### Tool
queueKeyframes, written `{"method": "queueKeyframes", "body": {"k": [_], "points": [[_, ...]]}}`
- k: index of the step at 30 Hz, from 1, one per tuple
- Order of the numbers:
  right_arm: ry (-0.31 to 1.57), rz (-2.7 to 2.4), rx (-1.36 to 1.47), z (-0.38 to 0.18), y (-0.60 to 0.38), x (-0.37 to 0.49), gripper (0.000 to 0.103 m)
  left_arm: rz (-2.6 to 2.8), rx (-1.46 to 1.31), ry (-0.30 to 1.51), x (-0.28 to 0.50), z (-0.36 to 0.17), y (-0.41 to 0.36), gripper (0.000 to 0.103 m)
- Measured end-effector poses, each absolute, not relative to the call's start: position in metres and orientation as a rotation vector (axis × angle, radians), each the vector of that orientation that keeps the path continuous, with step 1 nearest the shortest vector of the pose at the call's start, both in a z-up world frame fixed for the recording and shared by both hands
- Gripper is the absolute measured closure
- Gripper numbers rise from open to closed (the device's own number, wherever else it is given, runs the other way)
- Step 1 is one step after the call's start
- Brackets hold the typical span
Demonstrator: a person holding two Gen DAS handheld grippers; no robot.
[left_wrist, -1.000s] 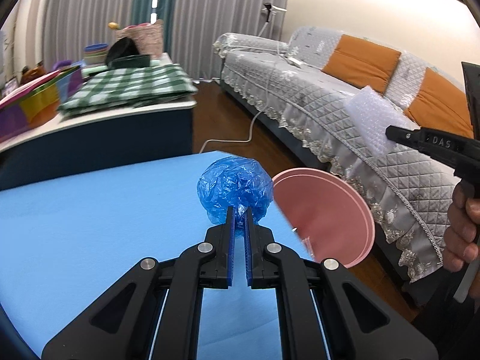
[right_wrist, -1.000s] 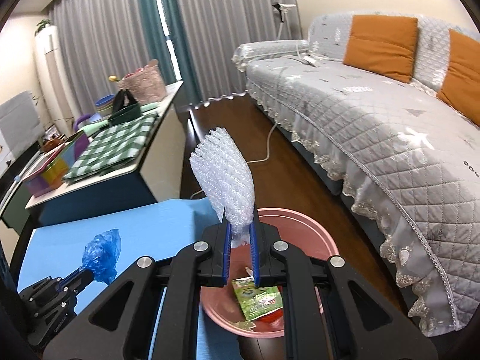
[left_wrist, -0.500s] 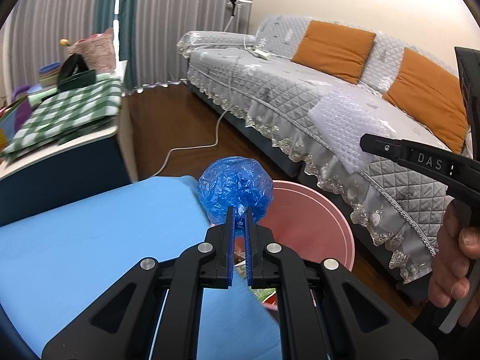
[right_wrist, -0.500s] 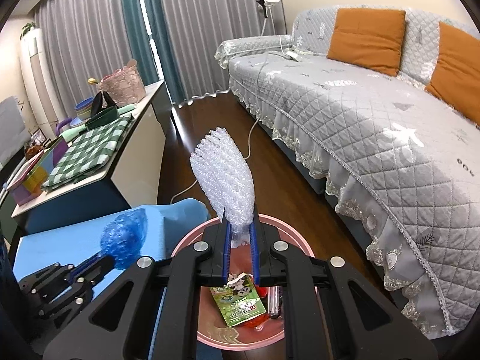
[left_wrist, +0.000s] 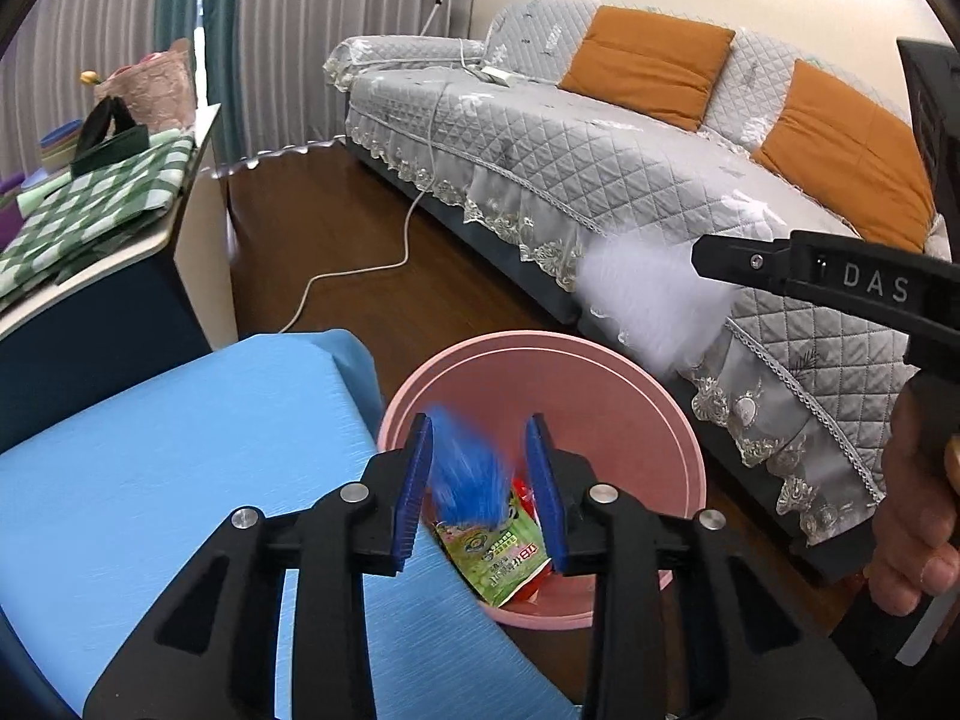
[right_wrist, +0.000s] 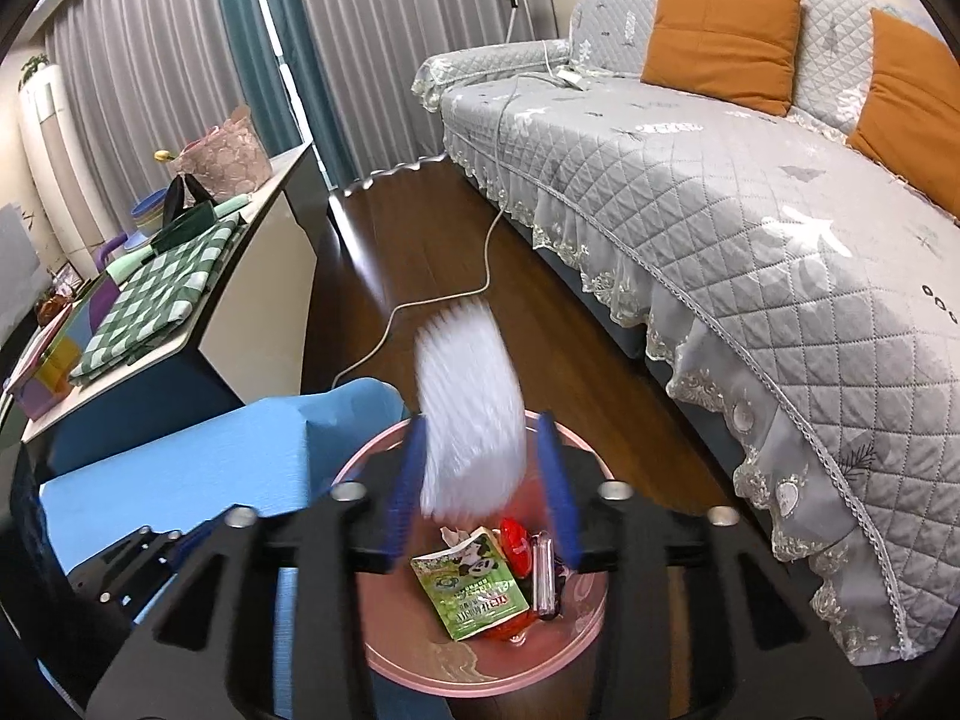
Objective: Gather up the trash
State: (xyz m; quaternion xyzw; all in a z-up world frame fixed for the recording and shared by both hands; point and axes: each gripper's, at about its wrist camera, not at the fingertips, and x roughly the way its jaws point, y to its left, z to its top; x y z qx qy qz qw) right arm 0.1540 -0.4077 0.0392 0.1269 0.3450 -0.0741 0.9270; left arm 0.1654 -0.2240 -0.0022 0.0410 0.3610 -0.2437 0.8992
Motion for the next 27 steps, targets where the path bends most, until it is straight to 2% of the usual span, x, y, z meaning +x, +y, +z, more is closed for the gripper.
{"method": "queueKeyframes", "body": {"k": [6, 11, 13, 19, 23, 27], "points": [[0.703, -0.158, 0.257, 0.042, -0.407, 0.15, 0.033, -0.474, 0.059, 0.727, 0.157, 0.011, -0.2, 0.069], [0.672, -0.159, 0.244, 0.05, -0.401, 0.142, 0.023, -0.447, 0.05, 0.696, 0.137, 0.027, -0.175, 0.054], [0.642, -0.153, 0.237, 0.058, -0.393, 0.136, 0.021, -0.428, 0.044, 0.681, 0.126, 0.036, -0.16, 0.042], [0.518, -0.098, 0.183, 0.1, -0.361, 0.109, 0.014, -0.376, -0.033, 0.651, 0.093, 0.058, -0.11, 0.02], [0.476, -0.075, 0.176, 0.12, -0.337, 0.084, 0.005, -0.316, -0.07, 0.629, 0.069, 0.07, -0.08, 0.016], [0.474, -0.035, 0.164, 0.122, -0.314, 0.057, 0.005, -0.248, -0.07, 0.576, 0.033, 0.074, -0.056, 0.011]]}}
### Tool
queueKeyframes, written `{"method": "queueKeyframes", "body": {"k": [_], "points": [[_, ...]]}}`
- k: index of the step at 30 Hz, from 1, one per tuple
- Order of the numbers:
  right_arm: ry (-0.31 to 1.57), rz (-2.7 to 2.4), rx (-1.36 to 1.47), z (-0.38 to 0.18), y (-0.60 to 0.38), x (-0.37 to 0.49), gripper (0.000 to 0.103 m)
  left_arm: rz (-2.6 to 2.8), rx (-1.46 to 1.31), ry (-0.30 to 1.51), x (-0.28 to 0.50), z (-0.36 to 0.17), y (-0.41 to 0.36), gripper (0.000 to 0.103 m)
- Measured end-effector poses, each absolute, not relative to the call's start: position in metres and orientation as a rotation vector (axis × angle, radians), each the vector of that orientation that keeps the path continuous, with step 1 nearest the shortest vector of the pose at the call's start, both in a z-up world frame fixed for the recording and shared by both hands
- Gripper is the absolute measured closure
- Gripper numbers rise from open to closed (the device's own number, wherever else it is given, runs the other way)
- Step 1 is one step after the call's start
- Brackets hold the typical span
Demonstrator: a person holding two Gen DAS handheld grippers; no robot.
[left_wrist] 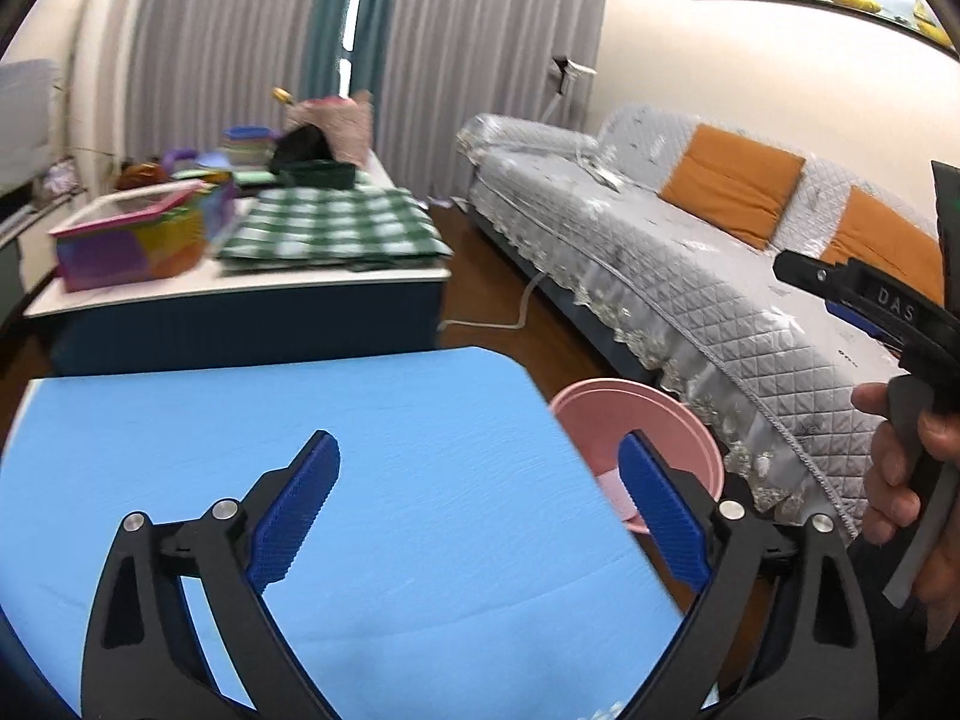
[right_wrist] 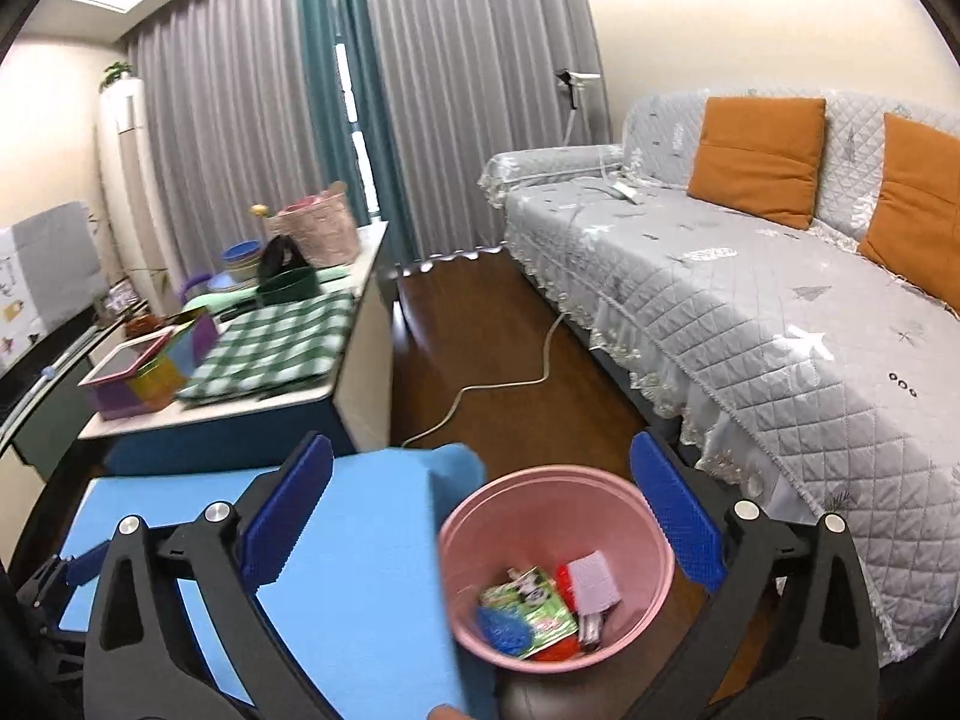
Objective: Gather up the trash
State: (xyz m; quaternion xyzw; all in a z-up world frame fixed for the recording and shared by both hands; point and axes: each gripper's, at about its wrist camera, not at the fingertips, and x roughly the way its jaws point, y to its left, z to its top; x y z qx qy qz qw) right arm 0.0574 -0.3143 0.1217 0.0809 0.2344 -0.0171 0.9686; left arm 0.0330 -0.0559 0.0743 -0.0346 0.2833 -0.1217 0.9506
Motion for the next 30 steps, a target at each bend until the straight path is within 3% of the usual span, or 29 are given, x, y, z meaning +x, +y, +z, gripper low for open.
{"method": "queueKeyframes", "body": {"k": [20, 30], "points": [[0.598, 0.014, 0.0, 0.057, -0.229, -0.038, 0.005, -0.019, -0.095, 0.592, -0.071, 0.037, -0.009, 0.008], [0.637, 0.035, -0.044, 0.035, -0.212, -0.04, 0.005, 0.06, -0.147, 0.64, -0.059, 0.023, 0.004, 0.008]]}}
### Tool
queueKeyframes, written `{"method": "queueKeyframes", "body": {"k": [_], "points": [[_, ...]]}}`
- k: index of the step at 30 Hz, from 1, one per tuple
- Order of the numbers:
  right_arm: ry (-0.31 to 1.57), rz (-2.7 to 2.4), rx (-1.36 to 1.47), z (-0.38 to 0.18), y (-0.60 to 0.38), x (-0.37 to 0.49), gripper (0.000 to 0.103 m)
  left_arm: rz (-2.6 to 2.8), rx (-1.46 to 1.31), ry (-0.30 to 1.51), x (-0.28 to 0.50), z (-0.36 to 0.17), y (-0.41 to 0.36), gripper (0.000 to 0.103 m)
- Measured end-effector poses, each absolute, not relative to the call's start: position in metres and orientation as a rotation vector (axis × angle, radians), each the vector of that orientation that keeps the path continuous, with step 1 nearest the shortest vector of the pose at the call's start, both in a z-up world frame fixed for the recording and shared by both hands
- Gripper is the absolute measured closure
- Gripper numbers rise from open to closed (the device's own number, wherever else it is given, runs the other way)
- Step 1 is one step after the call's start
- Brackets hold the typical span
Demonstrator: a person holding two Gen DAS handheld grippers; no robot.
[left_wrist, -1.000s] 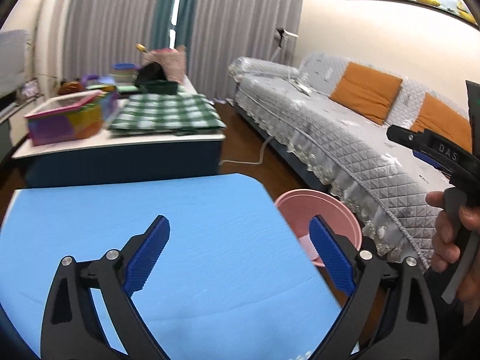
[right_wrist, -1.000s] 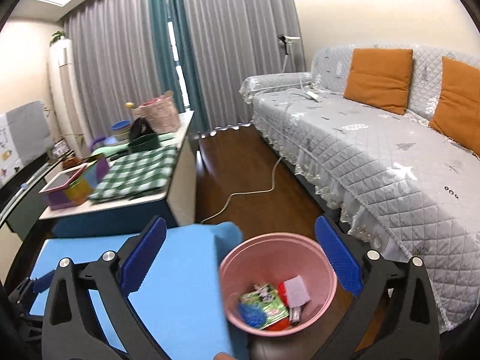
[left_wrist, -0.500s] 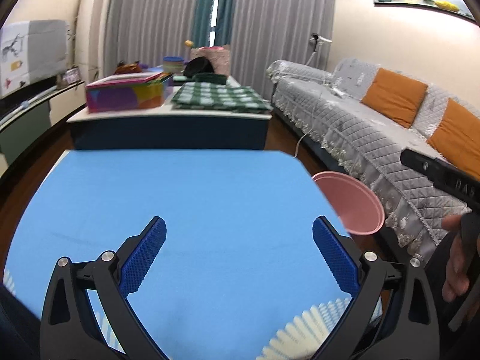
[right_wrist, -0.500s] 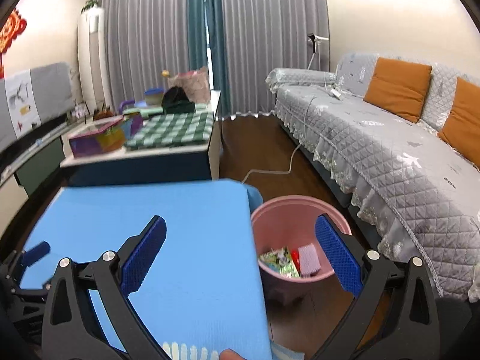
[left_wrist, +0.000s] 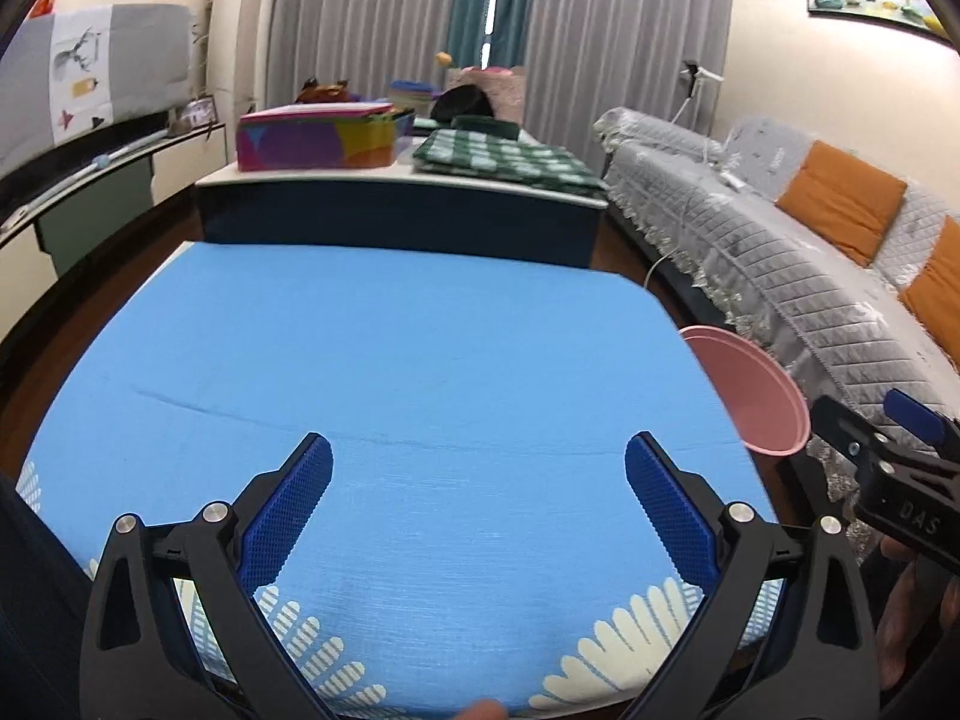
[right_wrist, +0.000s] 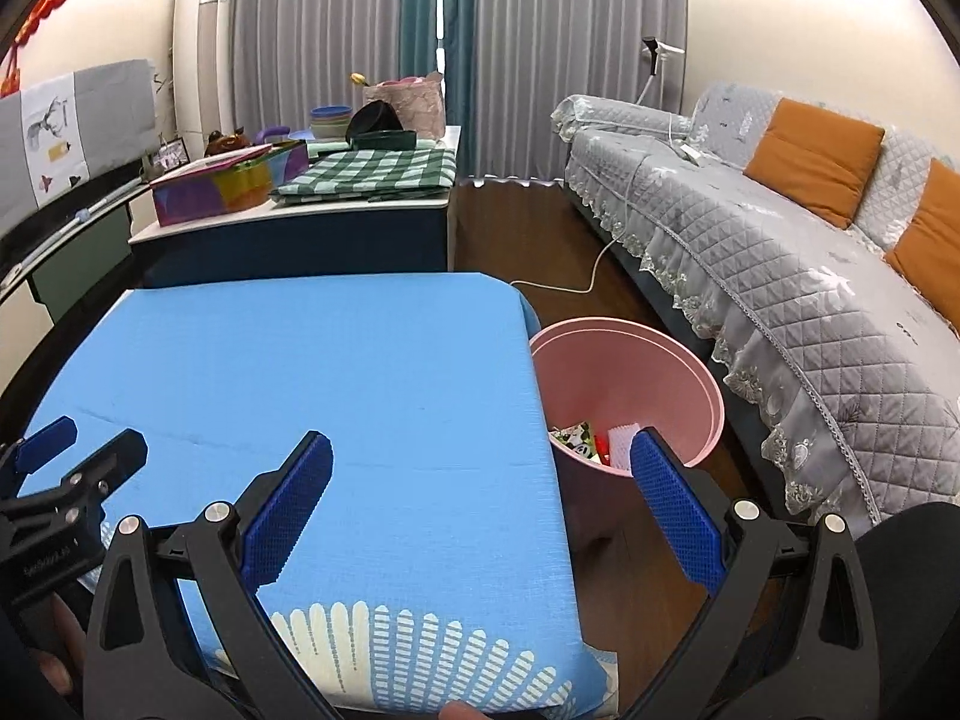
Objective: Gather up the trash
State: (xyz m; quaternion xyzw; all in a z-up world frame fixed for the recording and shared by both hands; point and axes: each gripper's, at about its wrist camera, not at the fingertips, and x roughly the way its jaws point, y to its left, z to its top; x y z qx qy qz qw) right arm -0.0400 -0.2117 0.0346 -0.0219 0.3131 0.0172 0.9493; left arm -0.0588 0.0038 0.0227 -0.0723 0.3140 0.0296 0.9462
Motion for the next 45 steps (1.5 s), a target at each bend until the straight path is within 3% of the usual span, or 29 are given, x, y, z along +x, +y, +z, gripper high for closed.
{"method": "queueKeyframes", "body": {"k": [45], "points": [[0.662, 0.011, -0.067, 0.022, -0.215, -0.022, 0.005, 0.029, -0.106, 0.665, -0.041, 0.01, -0.014, 0.008]]}}
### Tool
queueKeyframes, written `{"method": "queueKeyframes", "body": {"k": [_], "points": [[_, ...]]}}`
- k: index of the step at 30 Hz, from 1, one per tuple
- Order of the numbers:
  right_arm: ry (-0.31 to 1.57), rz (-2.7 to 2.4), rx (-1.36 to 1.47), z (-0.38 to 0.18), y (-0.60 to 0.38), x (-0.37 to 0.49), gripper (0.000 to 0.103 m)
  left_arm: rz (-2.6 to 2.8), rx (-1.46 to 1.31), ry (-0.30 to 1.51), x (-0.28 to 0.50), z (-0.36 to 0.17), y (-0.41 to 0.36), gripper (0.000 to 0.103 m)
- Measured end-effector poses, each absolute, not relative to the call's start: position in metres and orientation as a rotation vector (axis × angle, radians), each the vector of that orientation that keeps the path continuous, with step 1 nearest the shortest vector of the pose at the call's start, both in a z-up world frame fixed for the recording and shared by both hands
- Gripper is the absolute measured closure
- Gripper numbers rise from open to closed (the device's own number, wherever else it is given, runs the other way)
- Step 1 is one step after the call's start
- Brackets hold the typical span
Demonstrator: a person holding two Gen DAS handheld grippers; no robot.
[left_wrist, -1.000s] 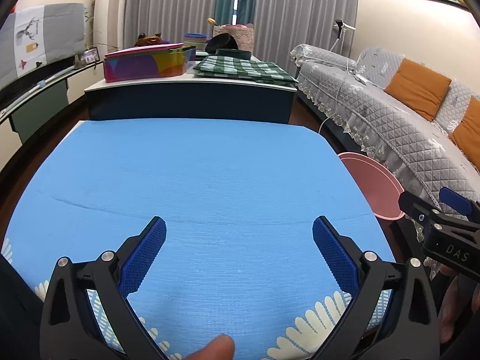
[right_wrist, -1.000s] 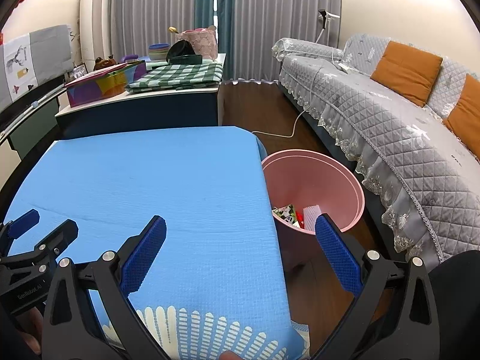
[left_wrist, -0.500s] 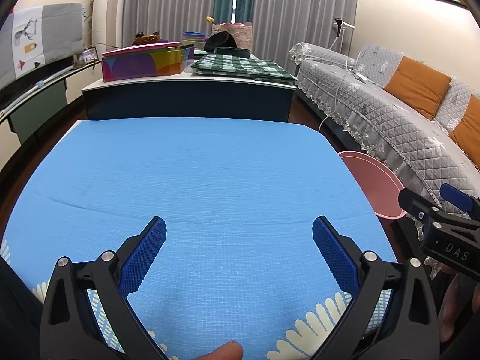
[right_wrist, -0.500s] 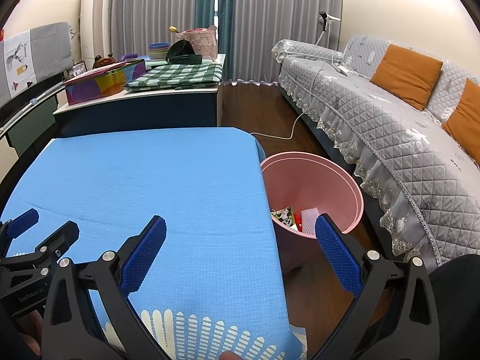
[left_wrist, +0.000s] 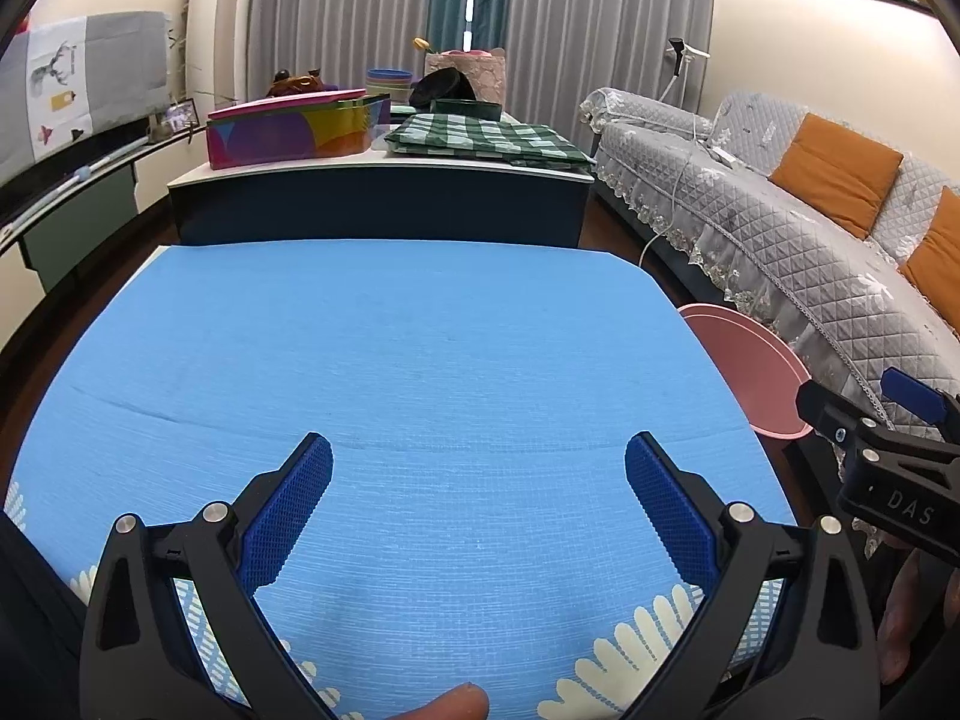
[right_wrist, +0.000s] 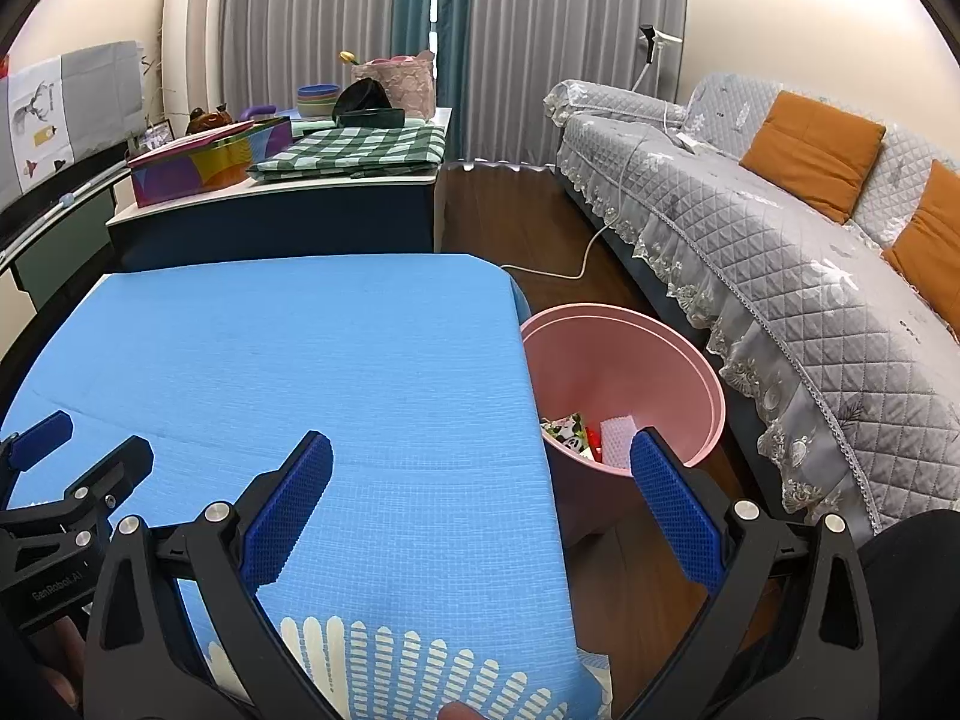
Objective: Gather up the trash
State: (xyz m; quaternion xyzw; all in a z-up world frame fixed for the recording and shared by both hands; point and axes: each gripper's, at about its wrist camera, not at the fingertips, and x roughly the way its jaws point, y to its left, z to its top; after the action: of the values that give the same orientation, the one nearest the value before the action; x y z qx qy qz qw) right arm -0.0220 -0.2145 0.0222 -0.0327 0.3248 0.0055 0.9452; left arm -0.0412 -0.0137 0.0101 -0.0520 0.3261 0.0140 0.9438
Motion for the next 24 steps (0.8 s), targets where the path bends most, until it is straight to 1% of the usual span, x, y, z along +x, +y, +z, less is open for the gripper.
{"method": "queueKeyframes", "body": {"k": [24], "points": [[0.666, 0.02, -0.075, 0.0198, -0.2107, -0.0228, 0.005, 0.046, -0.1, 0.665, -0.0441, 0.0101, -0.0081, 0.008]]}}
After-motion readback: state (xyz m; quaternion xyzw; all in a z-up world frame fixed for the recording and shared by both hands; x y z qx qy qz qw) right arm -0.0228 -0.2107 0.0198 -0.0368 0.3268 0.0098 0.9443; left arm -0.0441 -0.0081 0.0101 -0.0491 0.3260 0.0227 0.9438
